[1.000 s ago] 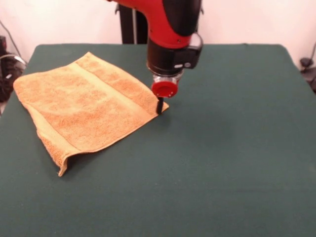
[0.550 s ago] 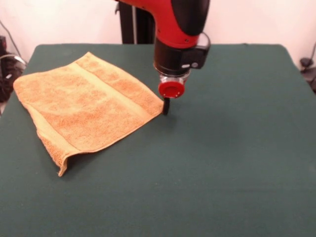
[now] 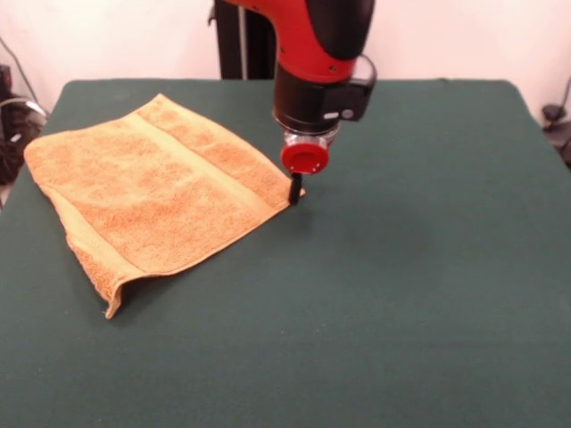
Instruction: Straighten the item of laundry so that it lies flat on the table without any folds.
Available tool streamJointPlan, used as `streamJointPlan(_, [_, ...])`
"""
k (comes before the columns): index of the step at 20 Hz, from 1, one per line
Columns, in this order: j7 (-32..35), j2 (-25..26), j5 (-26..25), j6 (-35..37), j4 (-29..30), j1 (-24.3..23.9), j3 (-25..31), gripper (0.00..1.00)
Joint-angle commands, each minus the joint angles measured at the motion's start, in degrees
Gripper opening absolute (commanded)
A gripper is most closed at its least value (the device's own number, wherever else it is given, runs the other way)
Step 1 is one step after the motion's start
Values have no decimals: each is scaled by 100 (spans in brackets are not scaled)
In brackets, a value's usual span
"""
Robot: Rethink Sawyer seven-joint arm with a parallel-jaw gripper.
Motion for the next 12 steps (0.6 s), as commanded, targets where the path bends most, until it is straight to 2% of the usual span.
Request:
streamJointPlan(1, [902,-125,337,622,241,183,205,100])
streamJointPlan(12, [921,-149,287,767,195,213,115,100])
